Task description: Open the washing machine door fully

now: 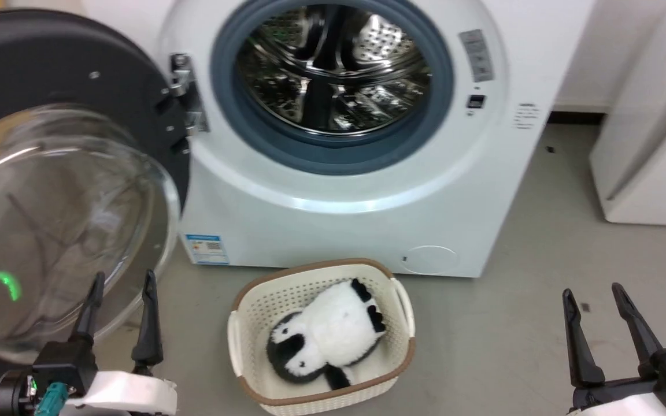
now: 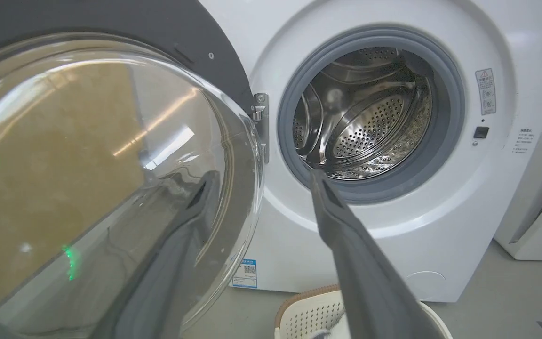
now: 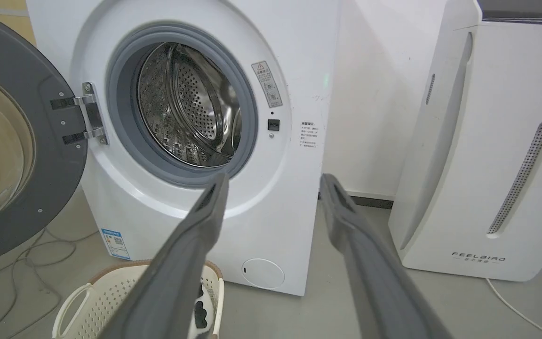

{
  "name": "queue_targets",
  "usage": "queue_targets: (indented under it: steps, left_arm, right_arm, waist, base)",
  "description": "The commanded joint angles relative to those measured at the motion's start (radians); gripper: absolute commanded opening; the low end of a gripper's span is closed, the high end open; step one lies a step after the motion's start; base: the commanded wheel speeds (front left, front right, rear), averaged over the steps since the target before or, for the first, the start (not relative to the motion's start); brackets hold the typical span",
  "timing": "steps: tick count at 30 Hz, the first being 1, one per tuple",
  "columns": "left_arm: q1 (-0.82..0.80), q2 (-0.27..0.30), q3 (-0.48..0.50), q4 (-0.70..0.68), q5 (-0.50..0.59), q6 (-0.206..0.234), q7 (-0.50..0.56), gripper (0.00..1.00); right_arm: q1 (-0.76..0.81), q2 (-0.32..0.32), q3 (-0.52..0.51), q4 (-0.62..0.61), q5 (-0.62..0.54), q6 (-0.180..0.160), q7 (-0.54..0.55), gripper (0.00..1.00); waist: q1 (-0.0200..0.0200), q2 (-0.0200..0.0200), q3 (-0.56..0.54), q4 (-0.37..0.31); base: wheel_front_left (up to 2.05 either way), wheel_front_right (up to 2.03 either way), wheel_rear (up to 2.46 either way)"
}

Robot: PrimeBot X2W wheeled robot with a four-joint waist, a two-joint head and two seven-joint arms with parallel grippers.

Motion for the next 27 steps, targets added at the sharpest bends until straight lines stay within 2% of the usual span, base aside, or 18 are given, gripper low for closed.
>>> queue_targets:
  steps: [1, 7, 14, 15, 27]
  left_arm:
    - [0.013, -0.002, 0.003, 0.002, -0.005, -0.003, -0.004, 1.0]
    - [0.03, -0.011, 0.0, 0.017, 0.002, 0.009, -0.004, 1.0]
    - [0.032, -0.02, -0.007, 0.05, 0.004, 0.014, -0.004, 1.0]
    - [0.022, -0.016, -0.007, 0.05, 0.002, 0.01, 0.001, 0.0]
    - [0.022, -0.017, -0.018, 0.041, 0.007, 0.016, 0.021, 0.0]
  right_arm:
    - [0.008, 0.003, 0.003, -0.007, 0.003, 0.001, -0.004, 1.0]
    - [0.008, 0.003, 0.016, -0.013, 0.006, 0.001, -0.004, 1.0]
    - [0.002, 0.003, 0.034, -0.014, 0.007, 0.001, -0.004, 1.0]
    - [0.0, 0.0, 0.032, -0.011, 0.0, 0.0, 0.0, 0.0]
    - [-0.006, 0.0, 0.037, -0.008, -0.002, 0.0, 0.02, 0.0]
  waist:
    - [0.0, -0.0001, 0.001, -0.025]
    - [0.0, -0.0001, 0.006, -0.079]
    - [0.0, -0.0001, 0.018, -0.107]
    - [0.0, -0.0001, 0.017, -0.107]
    - [0.0, -0.0001, 0.015, -0.104]
  base:
    - [0.0, 0.0, 0.0]
    - [0.0, 0.0, 0.0]
    - [0.0, 0.0, 0.0]
    - [0.0, 0.0, 0.0]
    - [0.0, 0.0, 0.0]
